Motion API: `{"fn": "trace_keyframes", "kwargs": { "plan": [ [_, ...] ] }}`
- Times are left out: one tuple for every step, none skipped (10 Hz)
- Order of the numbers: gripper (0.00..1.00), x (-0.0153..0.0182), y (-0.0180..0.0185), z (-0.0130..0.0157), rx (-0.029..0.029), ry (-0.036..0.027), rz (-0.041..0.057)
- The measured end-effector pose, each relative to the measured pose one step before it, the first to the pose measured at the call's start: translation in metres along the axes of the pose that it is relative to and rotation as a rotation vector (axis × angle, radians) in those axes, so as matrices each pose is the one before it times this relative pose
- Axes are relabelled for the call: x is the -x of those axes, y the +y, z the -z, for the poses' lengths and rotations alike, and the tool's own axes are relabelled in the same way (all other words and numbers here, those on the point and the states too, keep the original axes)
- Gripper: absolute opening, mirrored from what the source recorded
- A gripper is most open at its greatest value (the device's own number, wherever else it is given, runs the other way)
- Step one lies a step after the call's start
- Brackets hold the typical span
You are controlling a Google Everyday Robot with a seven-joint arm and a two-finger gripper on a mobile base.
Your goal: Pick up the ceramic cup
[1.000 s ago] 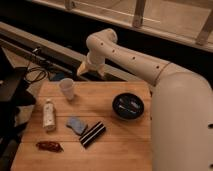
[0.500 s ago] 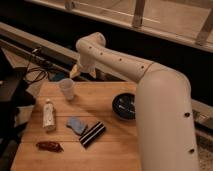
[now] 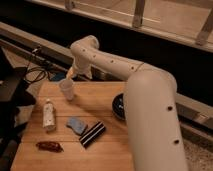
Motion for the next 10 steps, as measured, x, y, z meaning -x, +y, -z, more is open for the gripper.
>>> {"fn": "trace_keyframes", "kwargs": {
  "plan": [
    [0.8,-0.00028,0.00255,-0.00563,0.00035,-0.00052,0.00577],
    [0.8,0.00123,-0.00353,-0.00487,-0.00824,-0.00196,0.00073],
    [0.8,0.00053,0.00161,-0.00464,-0.00064,0.00006,0.00508],
    [0.8,-0.00103,0.00363,-0.00646,0.00257,0.00354,0.00425],
    [0.8,-0.0007,0.00121,-0.00855,-0.00184,0.00155,0.00489],
    [0.8,-0.00125,-0.00117,-0.00908,-0.0028,0.00405,0.00149],
    [0.8,-0.00015,-0.00003,-0.00422,-0.00268,0.00146,0.00258],
    [0.8,-0.00107,0.0027,-0.00632,0.00158,0.00534,0.00169],
    [0.8,-0.0022,0.00079,-0.01096,-0.00188,0.00692,0.00114],
    [0.8,-0.00151,0.00036,-0.00753,-0.00228,0.00498,-0.0011]
  ]
}}
